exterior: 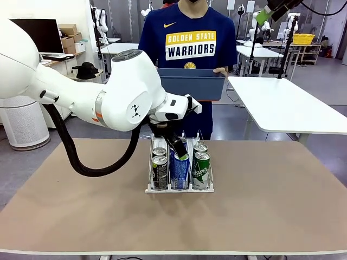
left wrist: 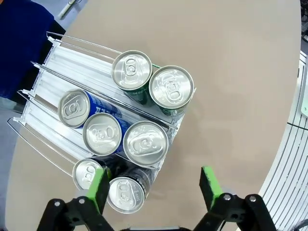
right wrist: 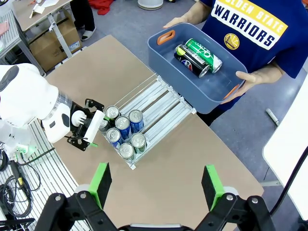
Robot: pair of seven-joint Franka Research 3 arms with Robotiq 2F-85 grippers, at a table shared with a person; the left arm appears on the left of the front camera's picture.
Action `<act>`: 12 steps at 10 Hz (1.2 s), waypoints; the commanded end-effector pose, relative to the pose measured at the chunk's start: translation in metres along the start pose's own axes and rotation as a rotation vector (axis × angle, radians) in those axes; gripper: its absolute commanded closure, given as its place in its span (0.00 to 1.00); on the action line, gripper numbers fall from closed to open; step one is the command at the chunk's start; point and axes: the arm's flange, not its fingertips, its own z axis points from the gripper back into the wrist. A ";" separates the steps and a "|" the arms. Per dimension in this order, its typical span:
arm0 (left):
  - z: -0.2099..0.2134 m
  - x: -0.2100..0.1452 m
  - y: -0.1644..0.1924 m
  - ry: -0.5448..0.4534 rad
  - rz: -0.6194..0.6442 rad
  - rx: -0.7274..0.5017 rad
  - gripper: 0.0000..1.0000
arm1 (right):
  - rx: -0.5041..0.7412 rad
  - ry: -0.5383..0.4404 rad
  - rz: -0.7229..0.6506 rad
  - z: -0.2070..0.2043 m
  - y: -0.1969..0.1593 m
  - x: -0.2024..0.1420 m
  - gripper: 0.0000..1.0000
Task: Fill the beverage cans into the dispenser.
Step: Place the picked Ionic drink in the line of the Automatic Can Dispenser with the same cans, then pick up the Sprite handed by the human.
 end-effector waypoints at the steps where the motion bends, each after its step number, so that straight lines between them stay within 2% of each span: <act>1: -0.003 0.004 0.008 0.012 0.006 -0.011 0.00 | 0.016 -0.010 -0.013 -0.001 0.000 0.000 0.00; 12: -0.003 0.004 0.008 0.012 0.006 -0.011 0.00 | 0.016 -0.010 -0.013 -0.001 0.000 0.000 0.00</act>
